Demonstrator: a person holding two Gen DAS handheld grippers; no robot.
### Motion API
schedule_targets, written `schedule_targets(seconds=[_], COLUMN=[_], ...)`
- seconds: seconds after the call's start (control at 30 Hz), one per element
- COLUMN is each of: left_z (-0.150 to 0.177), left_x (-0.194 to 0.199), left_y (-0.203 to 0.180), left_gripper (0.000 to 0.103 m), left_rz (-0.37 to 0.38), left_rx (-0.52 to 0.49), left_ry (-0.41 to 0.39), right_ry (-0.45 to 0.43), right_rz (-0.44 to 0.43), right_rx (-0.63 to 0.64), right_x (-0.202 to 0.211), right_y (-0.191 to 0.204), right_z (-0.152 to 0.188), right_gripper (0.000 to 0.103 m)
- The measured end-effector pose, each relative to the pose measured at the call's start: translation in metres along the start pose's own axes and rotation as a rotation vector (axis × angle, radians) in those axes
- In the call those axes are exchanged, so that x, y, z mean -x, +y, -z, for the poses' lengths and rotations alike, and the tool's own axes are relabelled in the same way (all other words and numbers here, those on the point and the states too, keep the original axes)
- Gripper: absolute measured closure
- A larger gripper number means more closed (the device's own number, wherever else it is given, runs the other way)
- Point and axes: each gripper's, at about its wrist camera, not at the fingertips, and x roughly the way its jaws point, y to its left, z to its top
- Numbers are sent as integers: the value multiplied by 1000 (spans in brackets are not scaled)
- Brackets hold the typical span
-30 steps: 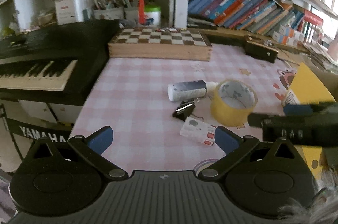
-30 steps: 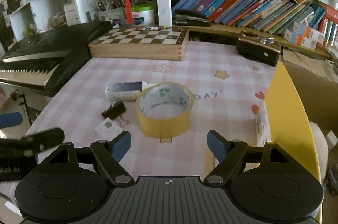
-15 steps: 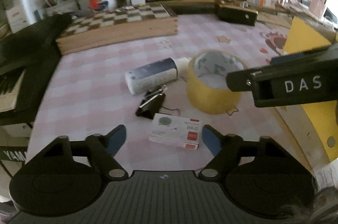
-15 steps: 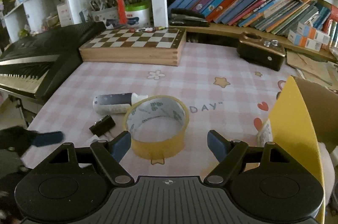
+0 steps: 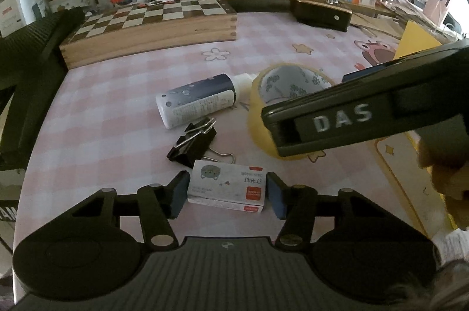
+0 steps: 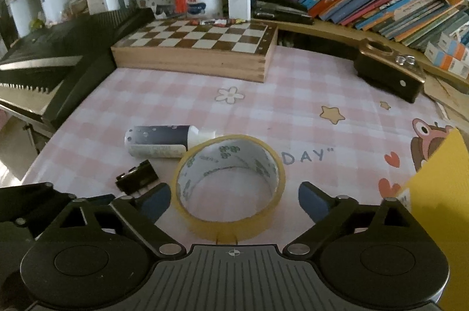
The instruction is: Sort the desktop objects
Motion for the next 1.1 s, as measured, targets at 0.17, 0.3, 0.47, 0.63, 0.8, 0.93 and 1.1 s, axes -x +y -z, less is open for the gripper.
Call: schedule_targets(seconds=[0.17,0.3,0.47,0.63,0.8,0.93,1.1], left_z=[1,3,5,4,1,1,3], left_x=[12,25,39,50,65,79,99], left_y=[10,19,26,26,24,23,19], left_gripper=[50,50,50,50,50,50,50], left_rz=[-4,-16,-31,-29,-23,-16,-6], left_rx=[71,110,150,159,167,177,177], left_ry=[-3,-13,-31,-56,-93,-121,-150], right_ry=[35,70,83,80,31,-15,-55], right_rz=[6,1,-3,-22,-36,-37,-46], right_rx=[27,35,20,26,19,4,-18], right_x=[-15,-28,-37,-34,-15,7,35], right_y=[3,4,1,1,1,-1,-5], right_z=[-4,-6,-4,-5,-6,-7,-3], right_gripper=[5,5,7,12,13,13,13])
